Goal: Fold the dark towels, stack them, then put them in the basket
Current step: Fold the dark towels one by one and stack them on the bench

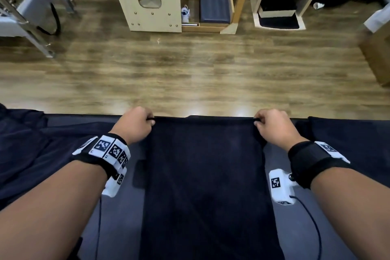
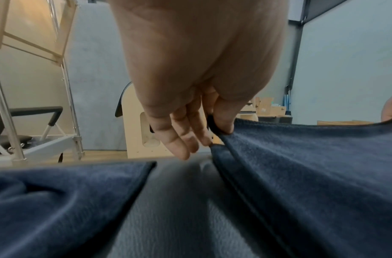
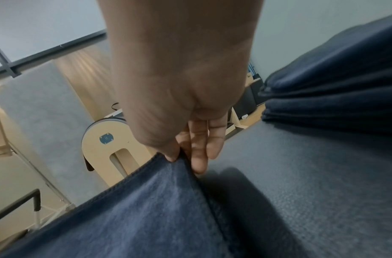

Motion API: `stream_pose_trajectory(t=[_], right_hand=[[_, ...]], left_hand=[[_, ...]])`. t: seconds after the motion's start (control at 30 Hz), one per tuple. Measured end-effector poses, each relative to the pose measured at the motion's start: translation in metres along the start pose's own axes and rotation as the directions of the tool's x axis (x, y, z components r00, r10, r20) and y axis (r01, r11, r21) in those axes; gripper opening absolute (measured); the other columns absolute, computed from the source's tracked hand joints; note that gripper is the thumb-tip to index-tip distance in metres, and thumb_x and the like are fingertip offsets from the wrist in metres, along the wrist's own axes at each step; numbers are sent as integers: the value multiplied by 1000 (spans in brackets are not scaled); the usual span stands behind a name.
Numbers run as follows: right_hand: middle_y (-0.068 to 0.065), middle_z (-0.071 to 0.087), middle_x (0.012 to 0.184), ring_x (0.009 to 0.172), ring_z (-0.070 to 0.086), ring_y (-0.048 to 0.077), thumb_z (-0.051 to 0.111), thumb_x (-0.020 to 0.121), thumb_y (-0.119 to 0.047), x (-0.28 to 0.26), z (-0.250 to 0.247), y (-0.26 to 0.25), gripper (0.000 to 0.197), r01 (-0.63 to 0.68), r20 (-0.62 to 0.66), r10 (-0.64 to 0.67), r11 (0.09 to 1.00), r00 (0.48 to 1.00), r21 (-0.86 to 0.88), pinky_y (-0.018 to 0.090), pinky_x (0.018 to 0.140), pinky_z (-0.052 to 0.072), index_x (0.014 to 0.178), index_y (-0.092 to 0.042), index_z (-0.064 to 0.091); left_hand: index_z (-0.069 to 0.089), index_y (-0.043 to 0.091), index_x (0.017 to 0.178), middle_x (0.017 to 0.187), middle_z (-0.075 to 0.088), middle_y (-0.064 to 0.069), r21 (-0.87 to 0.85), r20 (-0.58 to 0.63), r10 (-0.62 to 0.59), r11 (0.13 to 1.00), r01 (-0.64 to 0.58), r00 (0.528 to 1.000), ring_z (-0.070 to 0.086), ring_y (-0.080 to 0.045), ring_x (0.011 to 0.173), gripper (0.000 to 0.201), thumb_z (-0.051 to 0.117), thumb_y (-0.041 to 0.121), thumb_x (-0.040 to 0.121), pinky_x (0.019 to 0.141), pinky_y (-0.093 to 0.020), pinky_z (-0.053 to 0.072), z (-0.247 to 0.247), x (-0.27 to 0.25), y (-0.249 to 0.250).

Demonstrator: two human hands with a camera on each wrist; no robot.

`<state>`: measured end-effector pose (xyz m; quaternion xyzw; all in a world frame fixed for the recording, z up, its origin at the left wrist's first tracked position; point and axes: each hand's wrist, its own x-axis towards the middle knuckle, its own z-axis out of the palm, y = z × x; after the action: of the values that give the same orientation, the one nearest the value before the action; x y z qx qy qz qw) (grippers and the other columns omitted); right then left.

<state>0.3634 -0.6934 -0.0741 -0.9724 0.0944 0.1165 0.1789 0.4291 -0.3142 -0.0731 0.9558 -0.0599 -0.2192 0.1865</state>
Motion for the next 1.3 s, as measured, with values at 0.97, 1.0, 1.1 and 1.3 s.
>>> stream_pose_trajectory(t=[0.97, 1.0, 1.1, 1.3], right_hand=[[7, 74, 65, 56, 68, -2, 53, 98, -7, -48, -152, -82, 19, 171, -409, -77, 966, 909, 196, 36, 76, 59, 91, -4, 70], [6, 75, 70, 60, 71, 2, 53, 97, -6, -61, -160, -87, 18, 227, -475, -110, 954, 873, 197, 41, 78, 60, 91, -4, 70], [3, 76, 81, 76, 73, 19, 62, 93, -5, -116, -172, -92, 16, 353, -625, -222, 931, 748, 92, 32, 80, 56, 97, -11, 76], [1, 79, 97, 88, 74, 16, 81, 72, 10, -223, -94, -58, 28, 429, -523, -391, 902, 757, -53, 12, 88, 45, 92, -11, 81]], left_hand=[[77, 8, 85, 89, 70, -1, -90, -551, 309, 901, -423, 775, 64, -18, 84, 8, 82, 8, 79, 79, -26, 50, -178, -100, 34], [77, 7, 84, 94, 73, -2, -109, -570, 319, 884, -455, 757, 66, -17, 87, 8, 82, 6, 78, 81, -25, 52, -188, -116, 36], [79, 7, 83, 92, 76, 1, -173, -595, 343, 829, -533, 727, 70, -8, 88, 12, 81, -3, 76, 89, -17, 52, -200, -171, 36], [75, 22, 68, 90, 75, 13, -159, -363, 389, 869, -468, 847, 68, 8, 87, 29, 80, -6, 73, 80, -5, 48, -109, -249, -6]])
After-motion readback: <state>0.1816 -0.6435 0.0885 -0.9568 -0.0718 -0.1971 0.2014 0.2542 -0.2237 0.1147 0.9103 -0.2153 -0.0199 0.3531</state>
